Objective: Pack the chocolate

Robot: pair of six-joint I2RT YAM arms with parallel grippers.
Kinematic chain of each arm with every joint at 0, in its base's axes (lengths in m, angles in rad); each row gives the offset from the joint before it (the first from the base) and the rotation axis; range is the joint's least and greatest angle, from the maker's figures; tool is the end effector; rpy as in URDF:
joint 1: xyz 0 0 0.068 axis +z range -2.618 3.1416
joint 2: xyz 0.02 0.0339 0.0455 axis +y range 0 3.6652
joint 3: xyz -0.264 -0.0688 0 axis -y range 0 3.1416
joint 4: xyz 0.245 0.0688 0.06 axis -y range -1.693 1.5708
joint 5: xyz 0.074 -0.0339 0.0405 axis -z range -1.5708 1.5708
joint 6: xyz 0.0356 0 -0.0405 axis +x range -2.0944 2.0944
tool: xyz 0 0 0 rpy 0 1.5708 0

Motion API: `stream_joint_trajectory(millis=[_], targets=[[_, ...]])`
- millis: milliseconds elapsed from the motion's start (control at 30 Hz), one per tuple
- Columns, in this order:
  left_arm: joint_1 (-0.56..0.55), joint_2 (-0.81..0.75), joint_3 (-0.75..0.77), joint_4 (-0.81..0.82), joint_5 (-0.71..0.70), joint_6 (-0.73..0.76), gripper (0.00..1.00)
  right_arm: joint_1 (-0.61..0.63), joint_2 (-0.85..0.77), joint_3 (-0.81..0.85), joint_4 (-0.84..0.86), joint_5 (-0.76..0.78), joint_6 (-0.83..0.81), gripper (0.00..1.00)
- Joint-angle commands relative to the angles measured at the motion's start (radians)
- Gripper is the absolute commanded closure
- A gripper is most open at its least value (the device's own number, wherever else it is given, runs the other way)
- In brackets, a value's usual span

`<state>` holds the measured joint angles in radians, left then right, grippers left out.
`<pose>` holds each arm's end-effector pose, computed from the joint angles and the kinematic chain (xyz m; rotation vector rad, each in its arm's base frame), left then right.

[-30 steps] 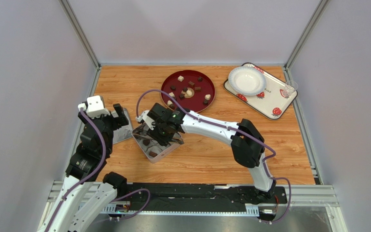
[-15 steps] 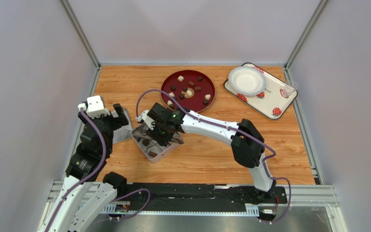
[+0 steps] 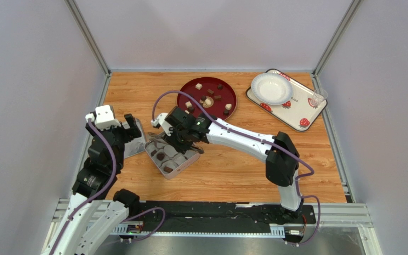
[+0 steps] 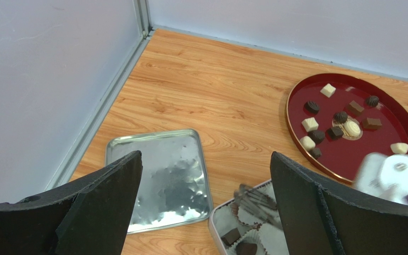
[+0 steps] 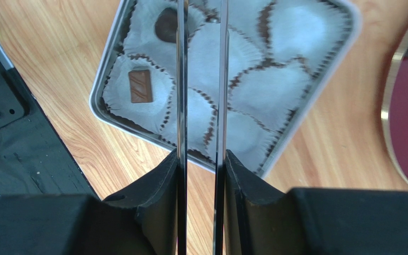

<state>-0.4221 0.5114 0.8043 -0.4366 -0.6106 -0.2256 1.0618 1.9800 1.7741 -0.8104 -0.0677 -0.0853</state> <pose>0.1079 -0.0261 0.3561 -0.2825 1.6647 0.0379 0.2098 0.3809 0.2712 -1.4592 2.2119 0.4330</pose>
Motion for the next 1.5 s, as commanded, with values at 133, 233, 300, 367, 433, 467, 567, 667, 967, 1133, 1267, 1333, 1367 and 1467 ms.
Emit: stream_joint_trajectory(millis=[133,233,300,367,433,467,567,667,967,1133,1267,1333,1367,1467], targets=[[0.006,-0.031,-0.002,0.029,0.008,0.011,0.02,-0.141,-0.138,0.01,-0.006,0.149,0.053,0.68],[0.006,-0.045,-0.002,0.025,0.018,0.005,0.02,-0.226,-0.144,-0.002,-0.032,0.184,0.079,0.69],[0.006,-0.051,-0.001,0.024,0.023,0.0,0.02,-0.296,-0.148,-0.021,-0.039,0.198,0.113,0.69],[0.006,-0.063,-0.002,0.024,0.031,-0.004,0.02,-0.365,-0.148,-0.028,-0.044,0.213,0.145,0.69],[0.006,-0.074,-0.004,0.024,0.034,-0.006,0.02,-0.402,-0.135,-0.039,-0.046,0.224,0.165,0.69],[0.006,-0.079,-0.004,0.024,0.037,-0.006,0.02,-0.425,-0.127,-0.038,-0.056,0.229,0.18,0.69],[0.006,-0.088,-0.005,0.024,0.04,-0.008,0.02,-0.5,-0.089,-0.027,-0.062,0.23,0.203,0.69],[0.006,-0.096,-0.007,0.022,0.04,-0.008,0.02,-0.537,-0.047,-0.007,-0.062,0.22,0.209,0.68],[0.006,-0.099,-0.007,0.025,0.041,-0.006,0.02,-0.569,0.062,0.074,-0.076,0.195,0.24,0.57],[0.006,-0.096,-0.008,0.029,0.043,-0.004,0.02,-0.569,0.089,0.096,-0.073,0.177,0.248,0.53],[0.006,-0.093,-0.01,0.029,0.045,-0.003,0.02,-0.571,0.1,0.102,-0.067,0.174,0.252,0.51],[0.006,-0.093,-0.008,0.029,0.044,-0.003,0.02,-0.571,0.108,0.107,-0.064,0.164,0.252,0.51],[0.006,-0.093,-0.01,0.029,0.043,-0.004,0.02,-0.571,0.111,0.11,-0.064,0.16,0.254,0.5],[0.006,-0.09,-0.01,0.029,0.043,-0.004,0.02,-0.572,0.126,0.122,-0.065,0.155,0.256,0.48]])
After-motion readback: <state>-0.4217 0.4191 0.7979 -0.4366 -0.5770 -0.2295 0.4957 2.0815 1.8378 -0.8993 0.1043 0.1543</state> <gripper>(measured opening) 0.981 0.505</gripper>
